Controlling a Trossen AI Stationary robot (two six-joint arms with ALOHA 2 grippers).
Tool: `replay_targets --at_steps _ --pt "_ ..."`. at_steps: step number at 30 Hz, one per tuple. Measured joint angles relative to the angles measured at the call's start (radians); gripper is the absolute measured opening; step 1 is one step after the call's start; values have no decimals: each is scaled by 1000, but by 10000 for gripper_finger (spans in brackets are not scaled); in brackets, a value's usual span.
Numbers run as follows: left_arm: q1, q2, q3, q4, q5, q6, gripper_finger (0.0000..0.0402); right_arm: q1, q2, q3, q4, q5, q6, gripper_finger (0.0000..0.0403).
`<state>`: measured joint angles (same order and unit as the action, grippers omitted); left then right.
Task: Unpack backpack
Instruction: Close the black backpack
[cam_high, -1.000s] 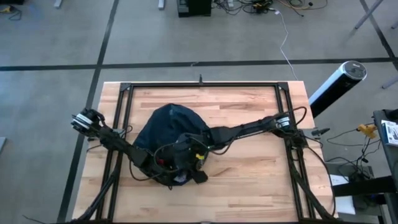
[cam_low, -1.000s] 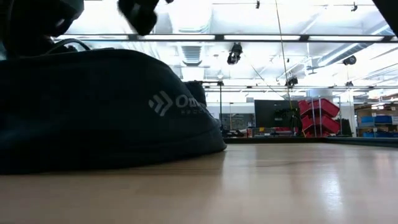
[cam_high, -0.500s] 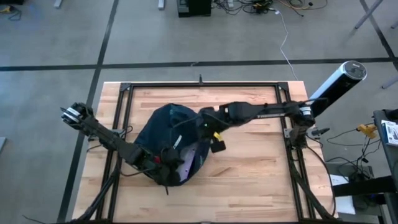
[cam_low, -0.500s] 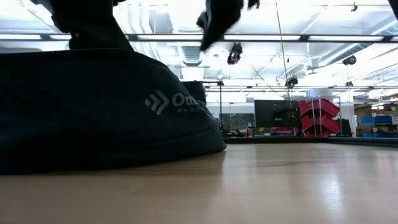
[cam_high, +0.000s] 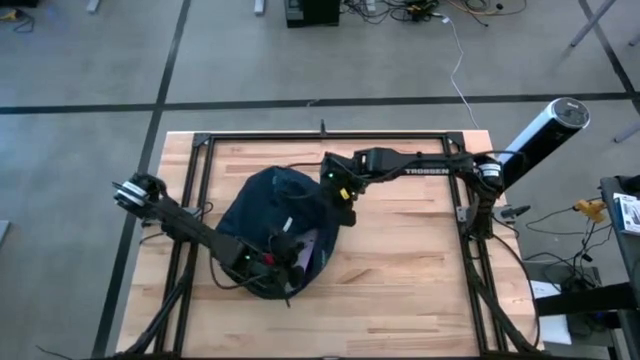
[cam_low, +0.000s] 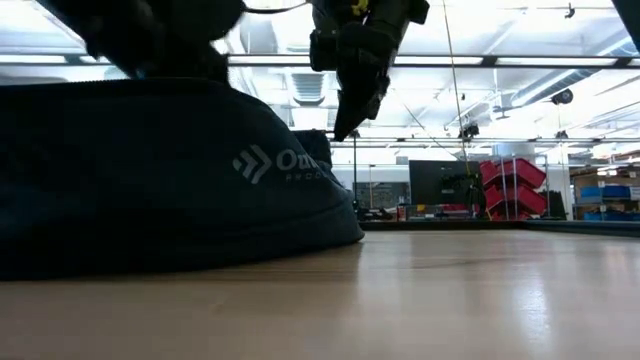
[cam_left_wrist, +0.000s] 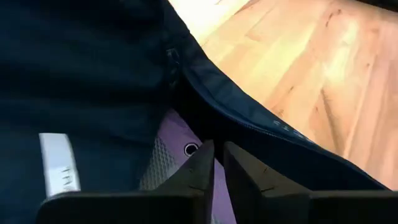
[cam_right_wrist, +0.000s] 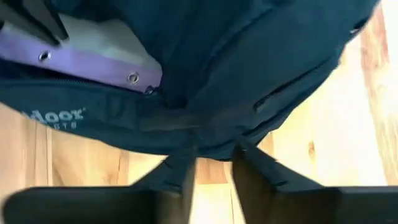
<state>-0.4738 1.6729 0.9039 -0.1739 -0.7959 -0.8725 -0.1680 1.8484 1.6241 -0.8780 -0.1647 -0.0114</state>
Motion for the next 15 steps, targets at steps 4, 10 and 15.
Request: replay_targets --at_steps 4,10,15 --pt "41 48 0 43 1 38 73 5 15 0 43 -3 42 206" --pt "98 91 0 50 31 125 113 6 47 0 119 -43 112 253" --pt "111 90 0 63 55 224 136 4 104 0 140 -41 143 251"
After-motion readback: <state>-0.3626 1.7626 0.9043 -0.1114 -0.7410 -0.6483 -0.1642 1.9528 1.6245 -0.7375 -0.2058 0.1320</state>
